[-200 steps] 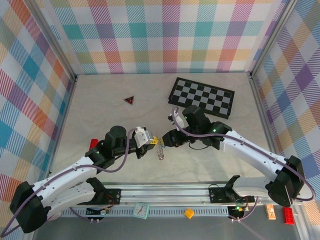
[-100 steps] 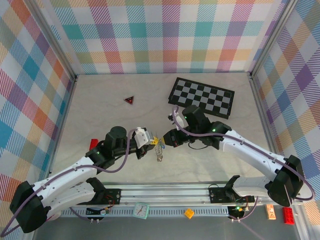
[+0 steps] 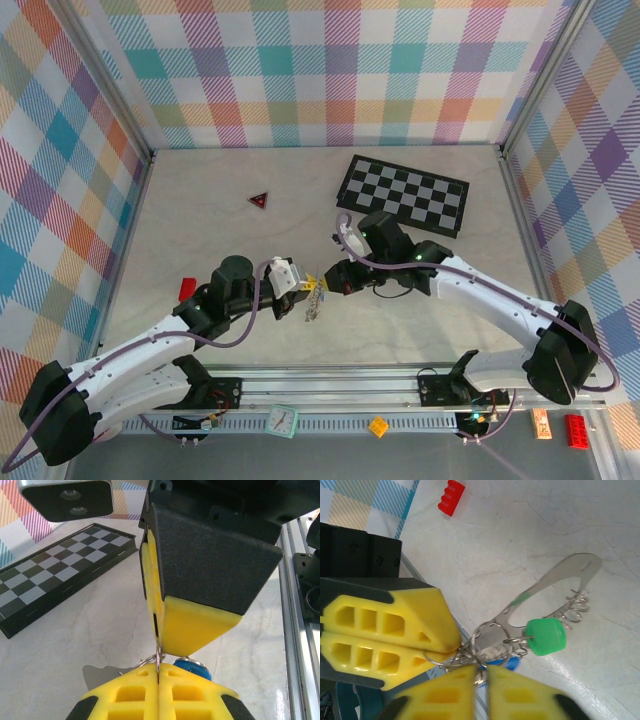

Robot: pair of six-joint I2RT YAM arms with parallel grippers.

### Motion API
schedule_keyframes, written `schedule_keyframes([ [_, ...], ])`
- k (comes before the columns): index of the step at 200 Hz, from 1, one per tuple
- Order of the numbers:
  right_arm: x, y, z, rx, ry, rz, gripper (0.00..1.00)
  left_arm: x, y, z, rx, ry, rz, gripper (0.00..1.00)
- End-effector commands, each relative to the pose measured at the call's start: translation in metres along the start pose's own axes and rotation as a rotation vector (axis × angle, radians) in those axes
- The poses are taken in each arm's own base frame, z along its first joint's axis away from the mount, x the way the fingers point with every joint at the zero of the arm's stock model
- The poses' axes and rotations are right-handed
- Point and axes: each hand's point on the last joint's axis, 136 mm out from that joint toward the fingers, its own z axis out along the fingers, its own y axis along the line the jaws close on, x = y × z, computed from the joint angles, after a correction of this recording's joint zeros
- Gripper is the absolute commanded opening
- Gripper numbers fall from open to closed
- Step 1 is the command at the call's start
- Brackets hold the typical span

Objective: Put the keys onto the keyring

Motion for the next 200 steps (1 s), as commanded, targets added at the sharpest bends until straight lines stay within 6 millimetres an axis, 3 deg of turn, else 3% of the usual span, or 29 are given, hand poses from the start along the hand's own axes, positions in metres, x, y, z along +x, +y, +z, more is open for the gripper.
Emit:
schedule_keyframes([
  [1, -0.009, 0.01, -0.015, -0.019, -0.064, -0.112, 0.31, -0.028, -0.007, -0.003, 0.033, -0.113, 0.034, 0.0],
  [33, -0.016, 0.006, -0.032, 0.038, -0.224, -0.44, 0.35, -0.025, -0.012, -0.004, 0.051, -0.12, 0.03, 0.0],
  [62, -0.011, 0.031, -0.048, -0.052, -0.375, -0.813, 0.37, -0.025, -0.016, -0.004, 0.075, -0.124, 0.024, 0.0],
  [80, -0.004, 0.039, -0.048, -0.092, -0.385, -0.945, 0.37, -0.027, -0.021, -0.004, 0.105, -0.146, 0.024, 0.0],
  [123, -0.001, 0.037, -0.036, -0.109, -0.353, -1.062, 0.33, -0.031, -0.031, -0.005, 0.166, -0.184, 0.029, 0.0],
  [200, 0.015, 0.04, -0.026, -0.201, -0.288, -1.094, 0.25, -0.031, -0.033, -0.004, 0.181, -0.185, 0.024, 0.0],
])
